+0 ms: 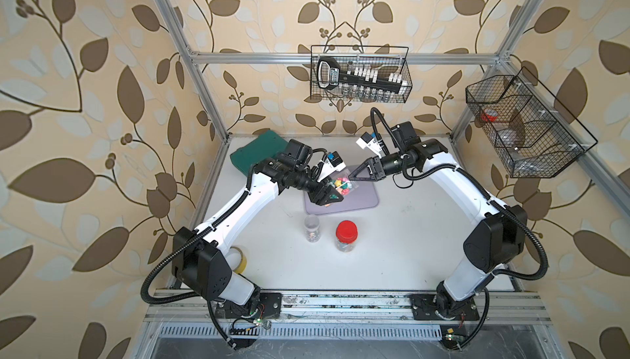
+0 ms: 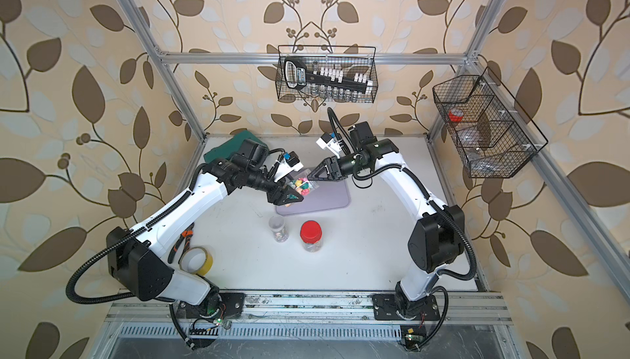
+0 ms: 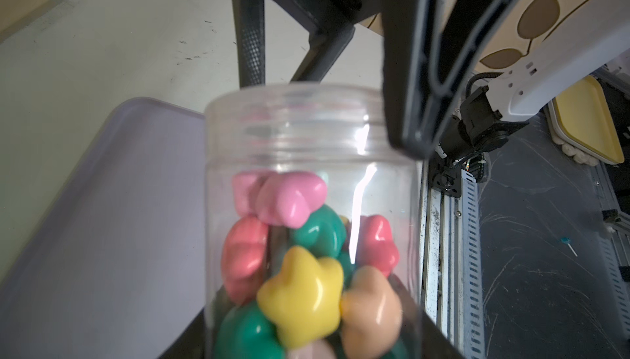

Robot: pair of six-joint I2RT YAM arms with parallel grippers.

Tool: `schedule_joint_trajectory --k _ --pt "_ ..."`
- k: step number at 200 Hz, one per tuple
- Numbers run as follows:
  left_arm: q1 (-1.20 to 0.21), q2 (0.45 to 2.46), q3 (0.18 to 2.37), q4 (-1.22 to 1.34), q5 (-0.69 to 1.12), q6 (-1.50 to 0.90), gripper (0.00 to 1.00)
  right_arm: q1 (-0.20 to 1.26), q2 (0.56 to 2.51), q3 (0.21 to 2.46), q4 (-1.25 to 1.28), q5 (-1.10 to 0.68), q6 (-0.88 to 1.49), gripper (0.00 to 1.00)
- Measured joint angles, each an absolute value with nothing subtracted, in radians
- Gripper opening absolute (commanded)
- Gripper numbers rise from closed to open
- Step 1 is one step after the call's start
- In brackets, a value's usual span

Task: Pour the candies out of the jar
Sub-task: Unscrew the lid from the jar.

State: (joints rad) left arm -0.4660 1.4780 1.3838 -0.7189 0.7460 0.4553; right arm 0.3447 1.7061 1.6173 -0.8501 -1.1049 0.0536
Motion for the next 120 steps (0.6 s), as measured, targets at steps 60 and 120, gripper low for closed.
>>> schedule_joint_trajectory --k 60,120 --pt "-0.466 1.489 1.384 -0.734 0.806 0.434 0.61 0.336 1.673 1.544 -0.780 -1.160 -0.082 0.41" --pt "-0.466 1.495 1.384 -0.740 0.863 0.416 0.61 0.329 1.649 1.506 -0.755 -1.198 -0.224 0.42"
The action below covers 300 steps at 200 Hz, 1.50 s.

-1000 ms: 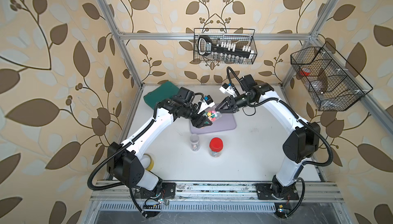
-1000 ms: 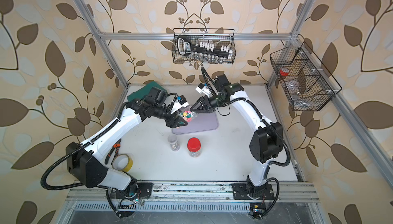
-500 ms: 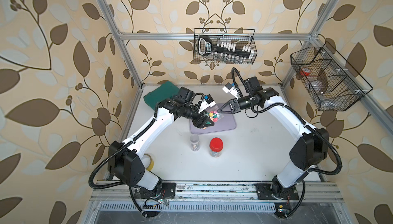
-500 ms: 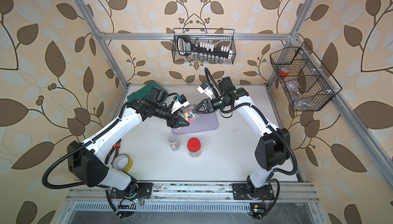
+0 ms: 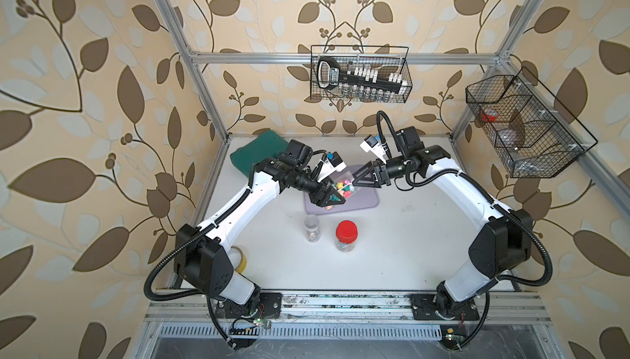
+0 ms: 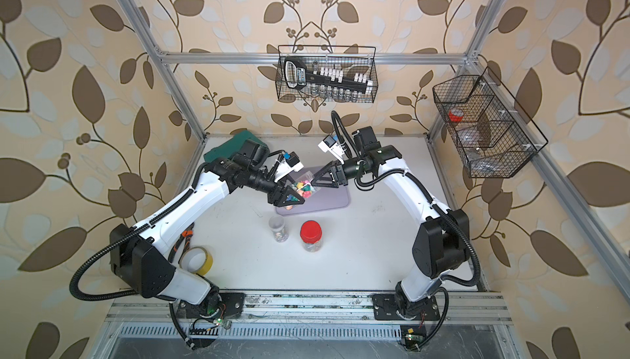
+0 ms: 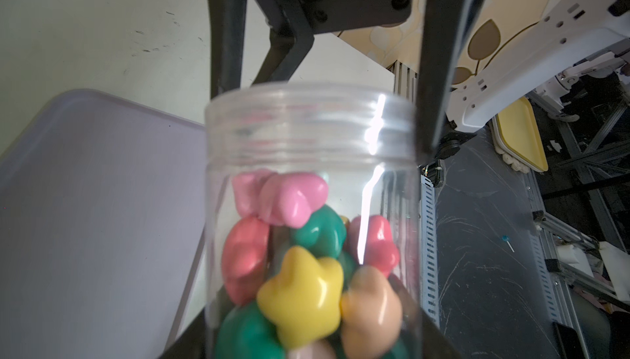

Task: Pour the candies out of the jar
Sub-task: Unscrew the lid from the jar.

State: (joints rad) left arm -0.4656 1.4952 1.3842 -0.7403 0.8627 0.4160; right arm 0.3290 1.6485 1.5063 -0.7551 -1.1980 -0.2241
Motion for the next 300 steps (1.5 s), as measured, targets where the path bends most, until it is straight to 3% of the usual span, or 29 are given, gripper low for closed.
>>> schedule_joint_trajectory --k 92,192,229,252,300 --pt "-0.466 1.495 1.388 -0.720 0.916 0.407 0.61 0.312 1.607 1.475 -0.710 -1.232 -0.292 0.43" --pt "-0.476 1.495 1.394 -0.670 0.941 0.386 0.61 0.287 1.536 1.398 -0.556 -1.253 -0.170 0.52" --pt "-0.476 1.495 1.394 -0.665 0.945 0.385 0.61 0.290 1.536 1.398 -0.532 -1.246 -0.126 0.65" --pt "-0.476 1.496 1.394 -0.665 0.942 0.390 0.61 0.297 1.536 1.398 -0.524 -1.248 -0.091 0.79" --pt "-0.477 1.498 1.394 -0.661 0.935 0.392 0.61 0.316 1.536 1.402 -0.519 -1.245 -0.015 0.87"
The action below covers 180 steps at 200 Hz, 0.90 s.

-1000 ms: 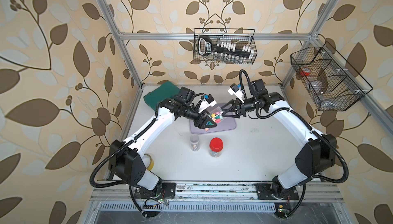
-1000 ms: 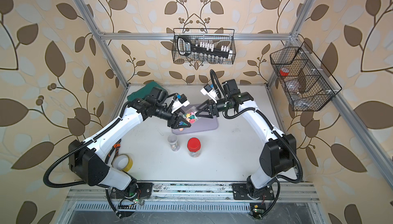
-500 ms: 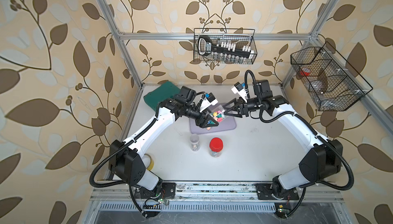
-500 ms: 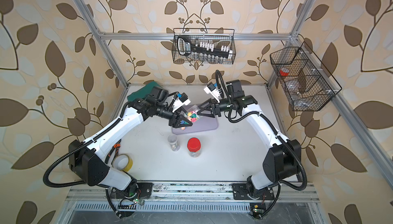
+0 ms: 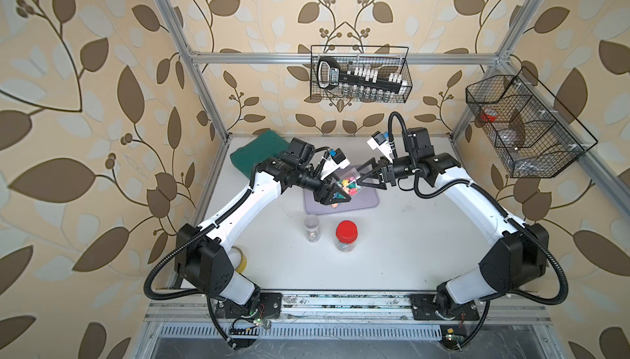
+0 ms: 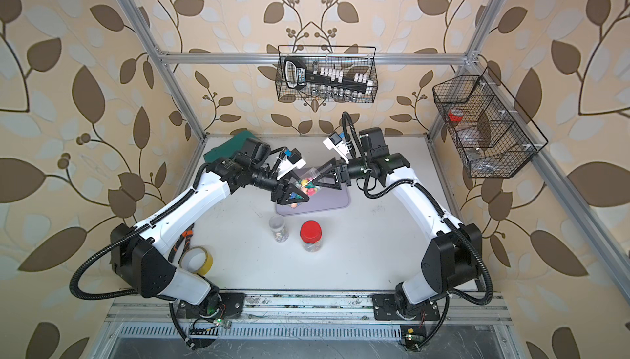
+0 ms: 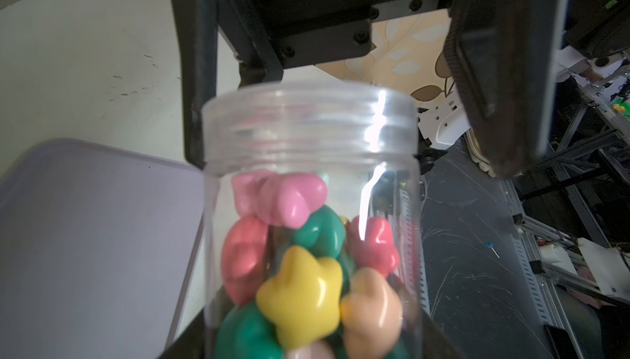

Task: Pour the candies out of the jar
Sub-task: Unscrew the lid from the jar.

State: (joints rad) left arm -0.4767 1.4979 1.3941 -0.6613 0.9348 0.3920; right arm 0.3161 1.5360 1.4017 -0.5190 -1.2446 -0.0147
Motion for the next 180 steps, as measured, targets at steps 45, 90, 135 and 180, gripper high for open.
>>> schedule_joint_trajectory --k 45,90,135,180 --pt "-0.477 1.499 1.394 -0.663 0.891 0.406 0.61 0.280 1.543 1.462 -0.535 -1.192 0.132 0.89" --pt "-0.485 1.499 1.405 -0.681 0.746 0.451 0.60 0.175 1.618 1.625 -0.746 -1.136 0.203 0.90" --pt "-0.525 1.499 1.412 -0.711 0.594 0.522 0.60 0.214 1.691 1.696 -0.919 -1.088 0.186 0.93" --pt "-0.538 1.499 1.412 -0.736 0.548 0.551 0.60 0.281 1.741 1.698 -0.999 -1.064 0.155 0.90"
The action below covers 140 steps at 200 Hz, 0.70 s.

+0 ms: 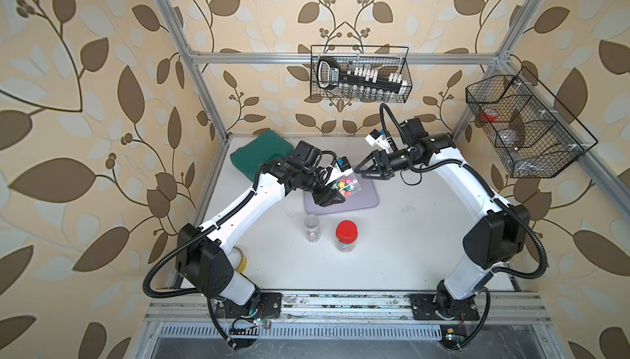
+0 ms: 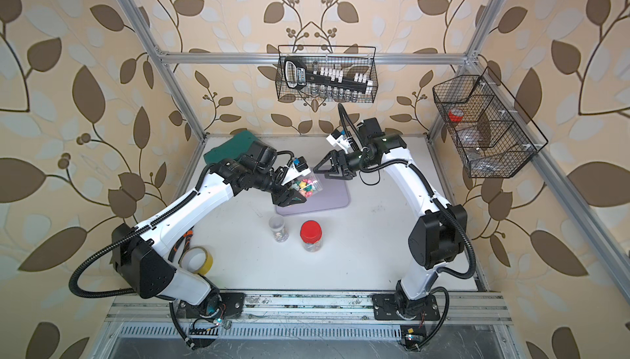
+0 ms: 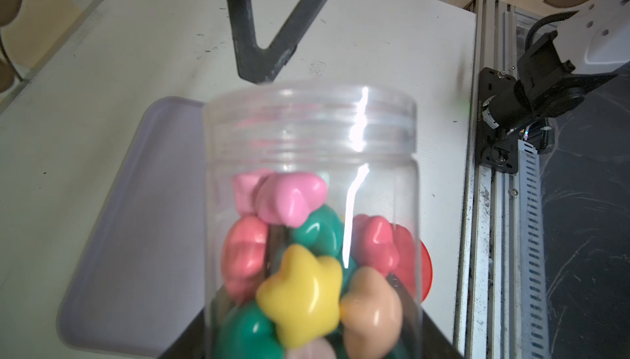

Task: Pour the candies out of the jar
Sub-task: Unscrew the lid from the jar.

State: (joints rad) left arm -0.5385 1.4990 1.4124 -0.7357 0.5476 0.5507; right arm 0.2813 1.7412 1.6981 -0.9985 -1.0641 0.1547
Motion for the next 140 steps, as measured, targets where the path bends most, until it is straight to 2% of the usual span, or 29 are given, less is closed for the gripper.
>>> schedule_joint_trajectory --k 62,140 --pt "-0.538 1.499 1.412 -0.737 0.540 0.553 0.60 0.310 1.769 1.698 -1.018 -1.066 0.143 0.84" --pt "-0.538 1.499 1.412 -0.737 0.541 0.552 0.60 0.326 1.790 1.698 -1.022 -1.083 0.133 0.70"
